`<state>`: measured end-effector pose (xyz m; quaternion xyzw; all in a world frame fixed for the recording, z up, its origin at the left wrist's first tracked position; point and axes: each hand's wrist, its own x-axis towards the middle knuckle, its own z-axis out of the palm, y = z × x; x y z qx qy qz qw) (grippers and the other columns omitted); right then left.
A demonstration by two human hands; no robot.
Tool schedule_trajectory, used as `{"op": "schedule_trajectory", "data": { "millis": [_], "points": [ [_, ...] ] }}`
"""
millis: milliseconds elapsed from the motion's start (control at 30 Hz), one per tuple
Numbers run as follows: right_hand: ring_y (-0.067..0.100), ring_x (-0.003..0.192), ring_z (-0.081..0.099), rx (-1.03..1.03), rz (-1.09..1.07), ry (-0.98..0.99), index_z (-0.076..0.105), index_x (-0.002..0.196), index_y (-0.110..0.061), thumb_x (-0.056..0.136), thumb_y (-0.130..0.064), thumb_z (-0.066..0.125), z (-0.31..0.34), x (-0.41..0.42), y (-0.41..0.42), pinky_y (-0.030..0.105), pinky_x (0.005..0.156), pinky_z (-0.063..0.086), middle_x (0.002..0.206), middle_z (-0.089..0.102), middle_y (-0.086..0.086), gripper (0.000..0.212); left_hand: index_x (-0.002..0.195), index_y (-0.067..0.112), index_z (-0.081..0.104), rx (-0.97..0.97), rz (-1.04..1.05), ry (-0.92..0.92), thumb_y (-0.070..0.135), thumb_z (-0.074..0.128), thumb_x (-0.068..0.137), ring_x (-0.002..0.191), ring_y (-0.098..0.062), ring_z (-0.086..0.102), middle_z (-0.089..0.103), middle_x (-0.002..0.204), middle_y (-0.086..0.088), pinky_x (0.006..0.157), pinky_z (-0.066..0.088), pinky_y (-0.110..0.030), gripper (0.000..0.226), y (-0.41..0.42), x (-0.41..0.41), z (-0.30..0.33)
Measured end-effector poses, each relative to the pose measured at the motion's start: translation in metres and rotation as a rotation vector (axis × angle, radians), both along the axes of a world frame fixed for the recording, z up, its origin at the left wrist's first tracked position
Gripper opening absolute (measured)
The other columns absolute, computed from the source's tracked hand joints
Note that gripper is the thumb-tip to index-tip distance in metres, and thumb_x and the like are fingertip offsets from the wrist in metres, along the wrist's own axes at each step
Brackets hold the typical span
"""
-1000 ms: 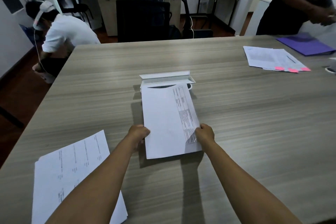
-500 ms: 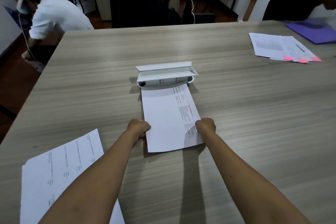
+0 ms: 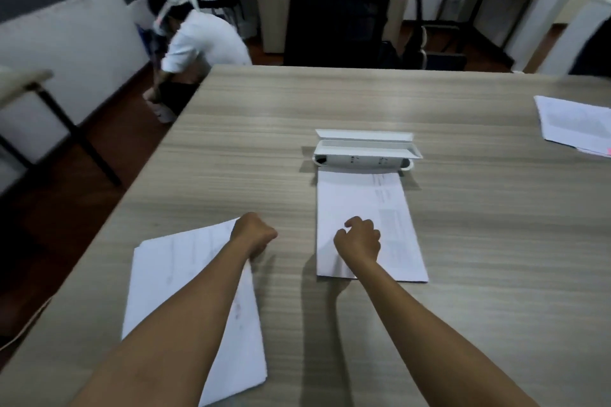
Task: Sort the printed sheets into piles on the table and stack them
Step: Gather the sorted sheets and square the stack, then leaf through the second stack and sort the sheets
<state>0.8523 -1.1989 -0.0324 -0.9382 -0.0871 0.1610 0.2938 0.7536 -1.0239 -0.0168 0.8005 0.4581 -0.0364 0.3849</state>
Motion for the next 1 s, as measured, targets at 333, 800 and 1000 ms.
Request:
{"op": "schedule_trajectory", "data": {
  "millis": [333,800,1000],
  "points": [
    [0.023,0.075,0.054,0.028,0.402,0.219,0.055,0.079,-0.004,0.082,-0.011,0.053,-0.009,-0.106,0.098,0.031,0.063,0.043,0.079,0.053,0.006,0.008,0.130,0.007,0.042,0.188,0.331,0.312,0.031,0.054,0.089,0.125,-0.034,0.041,0.040,0.137,-0.017,0.096,0.040,-0.037,0.049,0.044,-0.169,-0.004],
    [0.026,0.068,0.057,0.139,0.209,0.590,0.055,0.088,0.000,0.087,-0.007,0.041,-0.011,-0.140,0.112,0.030,0.056,0.043,0.080,0.057,0.012,0.015,0.112,-0.003,0.057,-0.177,0.678,-0.098,0.016,0.046,0.085,0.080,-0.028,0.058,0.062,0.100,-0.014,0.065,0.044,-0.030,0.034,0.046,-0.211,-0.027],
    [0.014,0.067,0.052,0.334,0.106,0.518,0.051,0.121,-0.007,0.089,-0.007,0.035,0.004,-0.118,0.095,0.026,0.054,0.043,0.082,0.052,-0.002,0.037,0.096,0.008,0.059,-0.188,0.513,-0.263,0.015,0.042,0.082,0.071,-0.021,0.059,0.063,0.082,-0.005,0.057,0.043,-0.027,0.024,0.052,-0.176,-0.014]
  ]
}}
